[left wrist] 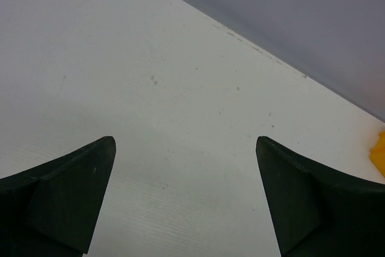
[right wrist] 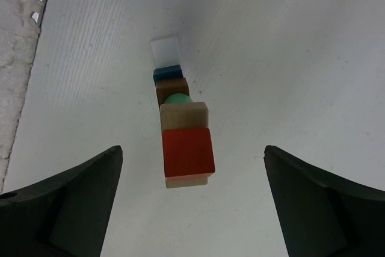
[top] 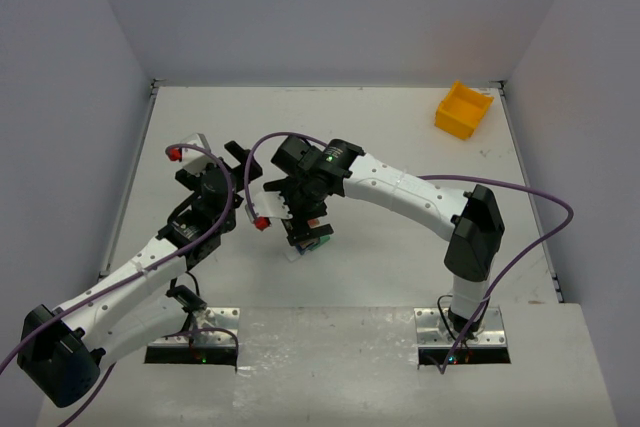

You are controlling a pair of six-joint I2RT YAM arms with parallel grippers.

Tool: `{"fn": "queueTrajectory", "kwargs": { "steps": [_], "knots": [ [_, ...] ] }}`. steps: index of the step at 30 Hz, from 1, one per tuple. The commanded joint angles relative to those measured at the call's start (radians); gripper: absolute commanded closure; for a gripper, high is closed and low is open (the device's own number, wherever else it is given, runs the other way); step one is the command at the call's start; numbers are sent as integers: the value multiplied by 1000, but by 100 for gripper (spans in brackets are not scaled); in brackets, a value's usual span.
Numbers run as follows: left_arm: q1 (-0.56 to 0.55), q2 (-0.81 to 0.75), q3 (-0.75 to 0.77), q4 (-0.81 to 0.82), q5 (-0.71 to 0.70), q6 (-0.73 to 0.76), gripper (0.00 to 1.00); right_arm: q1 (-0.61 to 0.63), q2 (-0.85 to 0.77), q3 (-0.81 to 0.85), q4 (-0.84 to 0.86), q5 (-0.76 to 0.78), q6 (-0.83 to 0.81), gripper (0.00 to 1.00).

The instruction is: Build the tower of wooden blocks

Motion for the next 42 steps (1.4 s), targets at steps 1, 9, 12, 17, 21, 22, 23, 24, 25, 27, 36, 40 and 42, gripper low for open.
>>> {"fn": "queueTrajectory", "kwargs": {
  "steps": [1,9,12,17,21,22,23,24,25,27,36,40,42],
  "knots": [
    [2,-10,41,30,1,9,0,-1,-35,23,40,-8,16,1],
    [3,-28,41,14,-14,6,0,-24,-172,-69,108,-29,49,1],
    [3,-36,41,8,-22,3,0,-100,-241,-105,154,-83,75,1],
    [3,-55,40,0,-23,-2,0,-282,-425,-245,321,-298,158,1],
    [2,-62,36,-35,-63,-10,0,-449,-639,-532,612,-307,291,1],
    [2,-60,34,-30,-65,-9,0,-517,-673,-591,724,-329,349,1],
    [2,-57,32,-23,-66,-6,0,-608,-704,-652,860,-360,425,1],
    [2,-51,31,-20,-60,-1,0,-735,-719,-711,918,-415,554,1],
    [3,-43,29,1,-59,1,0,-796,-716,-733,964,-440,625,1],
    [4,-25,25,33,-44,9,0,-908,-694,-784,1071,-417,824,1],
    [103,54,4,135,90,10,0,-986,-655,-1066,1275,35,1341,1],
    [158,86,10,115,88,-31,0,-986,-706,-1223,1360,198,1458,1],
    [158,83,0,121,51,-40,0,-986,-734,-1247,1353,260,1523,1]
  ]
}}
